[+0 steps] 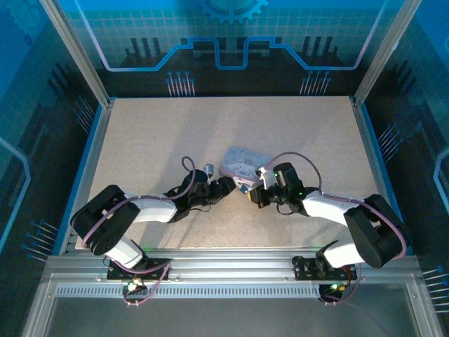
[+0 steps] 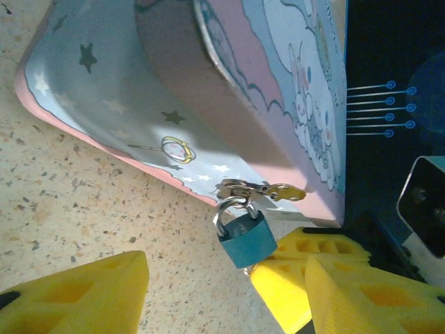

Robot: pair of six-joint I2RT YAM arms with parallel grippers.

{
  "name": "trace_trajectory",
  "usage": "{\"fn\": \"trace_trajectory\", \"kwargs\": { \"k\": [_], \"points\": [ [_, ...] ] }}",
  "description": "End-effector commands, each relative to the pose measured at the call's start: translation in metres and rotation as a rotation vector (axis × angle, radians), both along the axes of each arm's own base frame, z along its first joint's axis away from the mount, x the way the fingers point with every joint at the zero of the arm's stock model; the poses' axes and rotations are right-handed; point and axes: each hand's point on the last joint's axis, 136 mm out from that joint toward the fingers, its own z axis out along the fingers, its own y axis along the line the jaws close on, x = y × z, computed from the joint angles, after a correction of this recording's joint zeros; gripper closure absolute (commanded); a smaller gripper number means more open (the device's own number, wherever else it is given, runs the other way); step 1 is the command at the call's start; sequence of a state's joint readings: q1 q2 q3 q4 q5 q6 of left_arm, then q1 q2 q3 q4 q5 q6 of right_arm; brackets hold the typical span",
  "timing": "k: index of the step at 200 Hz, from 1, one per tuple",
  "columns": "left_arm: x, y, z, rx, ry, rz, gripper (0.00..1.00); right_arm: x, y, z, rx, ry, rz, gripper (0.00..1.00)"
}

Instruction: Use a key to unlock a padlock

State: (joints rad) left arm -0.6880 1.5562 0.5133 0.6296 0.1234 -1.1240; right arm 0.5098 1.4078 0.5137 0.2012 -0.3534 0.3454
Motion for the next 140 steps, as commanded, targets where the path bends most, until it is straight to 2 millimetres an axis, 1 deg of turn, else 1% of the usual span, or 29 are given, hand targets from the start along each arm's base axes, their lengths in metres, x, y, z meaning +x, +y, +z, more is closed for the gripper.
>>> {"fn": "trace_trajectory", "kwargs": {
  "k": [1,21,46,66,80,116,140],
  "points": [
    [0.006,-0.003,0.009,-0.053,-0.019,0.049,0.39,0.003,0.009,0.013,0.062,0.036,0.003,1.0],
    [0.005,-0.005,0.007,-0.069,-0.012,0.064,0.4,0.003,0.01,0.011,0.067,0.064,-0.007,1.0],
    [0.004,-0.002,0.005,-0.112,-0.007,0.109,0.43,0.001,0.01,0.007,0.068,0.111,-0.027,1.0],
    [0.004,0.001,0.003,-0.117,0.005,0.134,0.43,0.001,0.009,0.006,0.071,0.131,-0.044,1.0],
    [0.002,-0.001,0.0,-0.115,0.017,0.135,0.43,0.002,0.008,0.007,0.07,0.139,-0.056,1.0],
    [0.001,-0.01,-0.006,-0.155,0.048,0.137,0.43,0.001,0.013,0.007,0.101,0.184,-0.058,1.0],
    [0.002,-0.01,-0.013,-0.177,0.071,0.158,0.44,0.001,0.015,0.005,0.111,0.208,-0.065,1.0]
  ]
}}
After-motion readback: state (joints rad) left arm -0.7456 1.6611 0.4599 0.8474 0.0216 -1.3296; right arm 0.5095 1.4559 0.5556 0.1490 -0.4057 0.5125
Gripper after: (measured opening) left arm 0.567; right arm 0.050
